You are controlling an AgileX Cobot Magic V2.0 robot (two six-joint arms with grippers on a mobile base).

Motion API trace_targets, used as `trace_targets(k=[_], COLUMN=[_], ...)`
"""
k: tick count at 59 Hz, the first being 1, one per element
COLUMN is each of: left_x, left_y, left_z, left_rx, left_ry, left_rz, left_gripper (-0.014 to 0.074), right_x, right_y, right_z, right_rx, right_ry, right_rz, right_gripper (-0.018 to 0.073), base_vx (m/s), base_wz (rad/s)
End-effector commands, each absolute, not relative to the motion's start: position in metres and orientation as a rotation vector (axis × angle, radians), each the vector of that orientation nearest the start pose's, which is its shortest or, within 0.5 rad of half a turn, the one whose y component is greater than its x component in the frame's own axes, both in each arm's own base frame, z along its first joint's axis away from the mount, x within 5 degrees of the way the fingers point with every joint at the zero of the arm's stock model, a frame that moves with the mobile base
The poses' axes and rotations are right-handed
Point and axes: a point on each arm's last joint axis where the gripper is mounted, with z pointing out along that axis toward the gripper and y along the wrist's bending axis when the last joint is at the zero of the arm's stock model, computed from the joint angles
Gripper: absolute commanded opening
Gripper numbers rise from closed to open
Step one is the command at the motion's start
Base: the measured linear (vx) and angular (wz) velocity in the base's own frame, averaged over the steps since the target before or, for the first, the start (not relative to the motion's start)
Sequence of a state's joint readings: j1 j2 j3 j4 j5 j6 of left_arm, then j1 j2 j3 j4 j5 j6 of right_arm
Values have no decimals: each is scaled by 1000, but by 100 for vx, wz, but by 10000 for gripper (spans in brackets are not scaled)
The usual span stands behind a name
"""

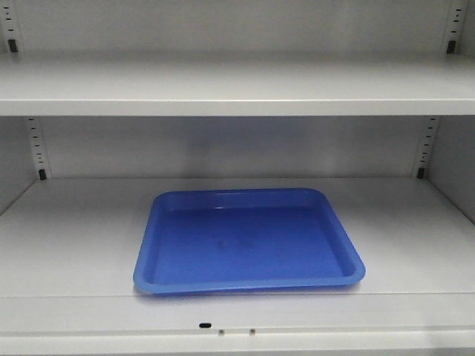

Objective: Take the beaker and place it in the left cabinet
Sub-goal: 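Position the base facing the blue tray on the cabinet shelf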

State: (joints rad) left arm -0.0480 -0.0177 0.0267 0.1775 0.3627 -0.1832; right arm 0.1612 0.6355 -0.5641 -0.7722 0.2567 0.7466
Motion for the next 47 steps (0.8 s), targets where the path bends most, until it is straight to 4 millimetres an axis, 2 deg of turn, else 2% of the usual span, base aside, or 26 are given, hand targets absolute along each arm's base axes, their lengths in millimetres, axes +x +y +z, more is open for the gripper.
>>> trace_targets(k=[1, 21, 47], left_x=[53, 53, 53], left_y=[2, 2, 2], left_z=[185, 185, 185], left_rx=[-2, -2, -2], left_ry=[1750, 1750, 1750], left_rz=[-4, -4, -4], left_gripper=[4, 4, 4], right_x=[135, 135, 135], right_y=[9, 9, 9], right_z=[346, 346, 346], right_rx=[-63, -63, -63], right_ry=[1663, 1663, 1663], right_rz=[-27, -27, -27], right_gripper=[-1, -1, -1], base_vx=[30, 21, 5], base_wz=[-17, -9, 1])
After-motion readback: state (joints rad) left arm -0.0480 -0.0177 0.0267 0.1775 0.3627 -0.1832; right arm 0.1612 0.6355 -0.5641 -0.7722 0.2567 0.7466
